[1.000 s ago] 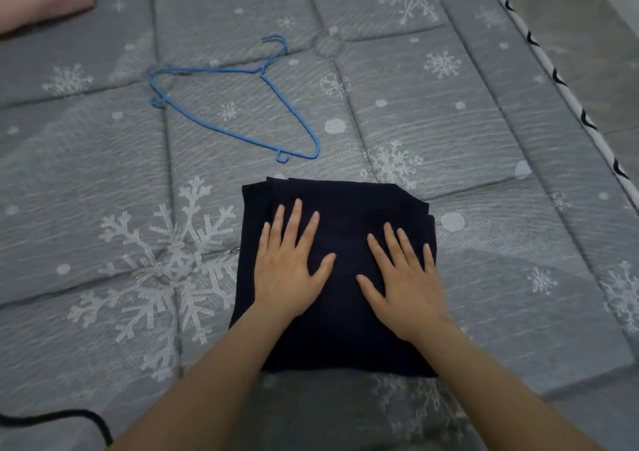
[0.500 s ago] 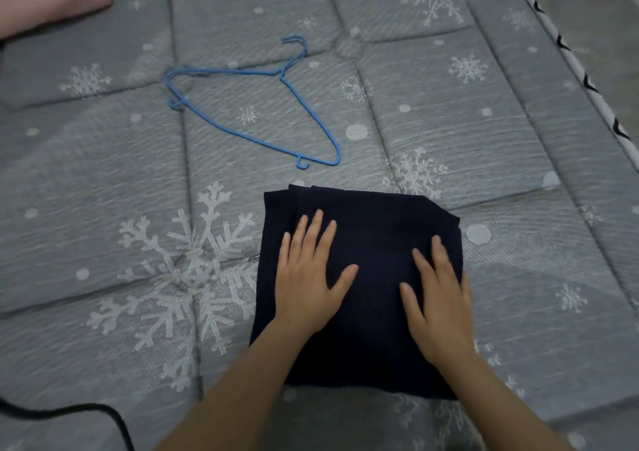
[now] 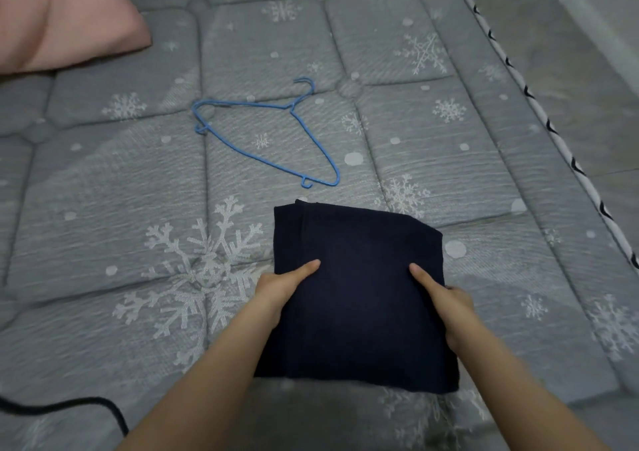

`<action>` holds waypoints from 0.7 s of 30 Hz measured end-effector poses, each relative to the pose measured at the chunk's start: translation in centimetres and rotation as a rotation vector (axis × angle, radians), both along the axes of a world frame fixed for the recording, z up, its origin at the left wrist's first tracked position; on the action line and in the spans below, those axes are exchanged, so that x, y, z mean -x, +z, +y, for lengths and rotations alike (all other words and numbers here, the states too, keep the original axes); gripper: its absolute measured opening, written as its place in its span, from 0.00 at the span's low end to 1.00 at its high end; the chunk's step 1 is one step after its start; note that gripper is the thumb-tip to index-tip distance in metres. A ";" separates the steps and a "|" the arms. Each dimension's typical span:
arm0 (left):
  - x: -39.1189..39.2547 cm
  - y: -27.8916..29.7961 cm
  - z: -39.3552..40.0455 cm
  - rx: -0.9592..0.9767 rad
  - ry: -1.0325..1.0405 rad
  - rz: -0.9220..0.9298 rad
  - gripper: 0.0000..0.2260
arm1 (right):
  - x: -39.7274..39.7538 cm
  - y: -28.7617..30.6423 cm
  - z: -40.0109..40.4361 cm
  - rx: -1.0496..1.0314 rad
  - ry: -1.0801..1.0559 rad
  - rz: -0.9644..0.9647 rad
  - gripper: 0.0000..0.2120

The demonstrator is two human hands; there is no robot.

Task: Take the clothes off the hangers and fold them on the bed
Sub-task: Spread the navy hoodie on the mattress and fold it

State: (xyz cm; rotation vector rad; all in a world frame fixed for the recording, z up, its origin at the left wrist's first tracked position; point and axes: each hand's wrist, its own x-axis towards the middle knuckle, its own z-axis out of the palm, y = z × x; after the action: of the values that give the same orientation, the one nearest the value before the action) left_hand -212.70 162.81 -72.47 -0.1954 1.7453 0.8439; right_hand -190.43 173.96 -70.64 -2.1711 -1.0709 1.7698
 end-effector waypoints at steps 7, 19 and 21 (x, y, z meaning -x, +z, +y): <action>-0.9 7.3 -2.1 -0.169 -0.017 -0.018 0.30 | -0.5 7.5 0.2 0.041 0.045 0.183 0.23; 1.3 32.6 -4.0 -0.650 0.217 0.280 0.27 | 3.9 33.2 1.1 -0.247 0.263 0.627 0.22; 0.7 36.7 -6.0 -0.708 0.259 0.320 0.30 | 4.0 37.5 0.0 -0.325 0.329 0.681 0.26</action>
State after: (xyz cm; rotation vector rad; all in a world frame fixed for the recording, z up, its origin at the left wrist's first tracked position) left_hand -213.44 156.81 -35.77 0.2027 1.6144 1.7014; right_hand -194.38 174.01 -33.10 -1.1130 -1.4262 2.0477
